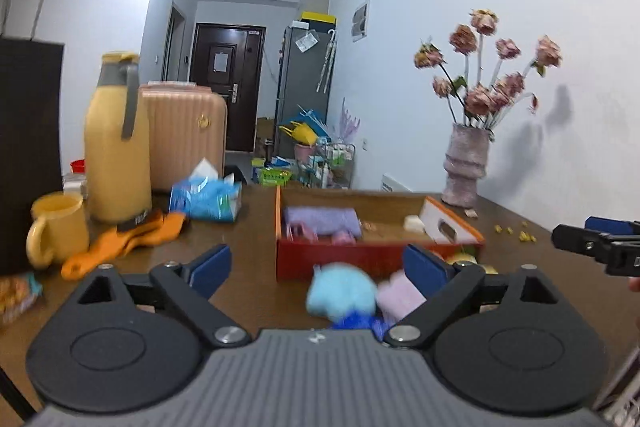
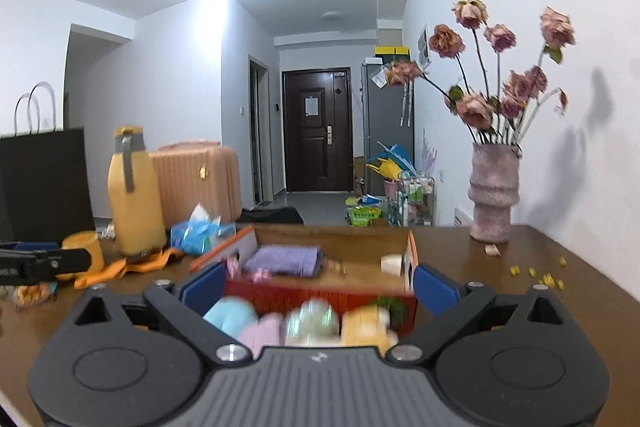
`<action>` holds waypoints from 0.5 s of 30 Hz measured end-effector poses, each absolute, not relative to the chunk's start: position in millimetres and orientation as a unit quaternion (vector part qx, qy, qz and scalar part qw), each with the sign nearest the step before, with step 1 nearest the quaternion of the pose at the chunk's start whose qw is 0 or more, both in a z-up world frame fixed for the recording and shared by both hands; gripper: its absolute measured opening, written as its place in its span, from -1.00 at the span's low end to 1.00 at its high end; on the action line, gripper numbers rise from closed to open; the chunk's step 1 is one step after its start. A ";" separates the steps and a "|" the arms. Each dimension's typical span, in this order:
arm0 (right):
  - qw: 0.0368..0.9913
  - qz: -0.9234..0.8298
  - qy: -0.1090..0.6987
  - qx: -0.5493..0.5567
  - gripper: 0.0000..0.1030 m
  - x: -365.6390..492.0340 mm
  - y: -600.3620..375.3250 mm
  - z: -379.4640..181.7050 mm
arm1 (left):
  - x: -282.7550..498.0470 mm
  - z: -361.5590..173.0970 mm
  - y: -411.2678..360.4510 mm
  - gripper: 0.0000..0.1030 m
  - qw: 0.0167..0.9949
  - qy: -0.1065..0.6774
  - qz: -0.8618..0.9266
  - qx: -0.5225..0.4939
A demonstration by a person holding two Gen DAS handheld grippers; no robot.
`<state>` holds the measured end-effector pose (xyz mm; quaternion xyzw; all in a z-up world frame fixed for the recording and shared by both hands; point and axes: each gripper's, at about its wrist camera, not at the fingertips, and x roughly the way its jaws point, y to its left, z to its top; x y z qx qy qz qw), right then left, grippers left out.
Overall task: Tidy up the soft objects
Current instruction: 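Withdraw both tools from the box back toward the remaining items, then lower both grippers onto the pink-and-cream sponge and grasp it together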
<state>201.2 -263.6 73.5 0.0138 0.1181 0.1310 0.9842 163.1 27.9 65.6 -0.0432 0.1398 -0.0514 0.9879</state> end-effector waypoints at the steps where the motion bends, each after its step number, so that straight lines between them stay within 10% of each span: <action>1: 0.984 0.129 0.121 0.017 0.95 189.3 -263.3 64.9 | 148.4 57.8 26.7 0.84 0.988 0.142 -0.053 -0.041; 15: 0.982 0.096 0.158 0.043 1.00 93.3 -285.5 5.5 | 89.0 33.3 16.2 0.91 0.985 0.150 -0.080 -0.010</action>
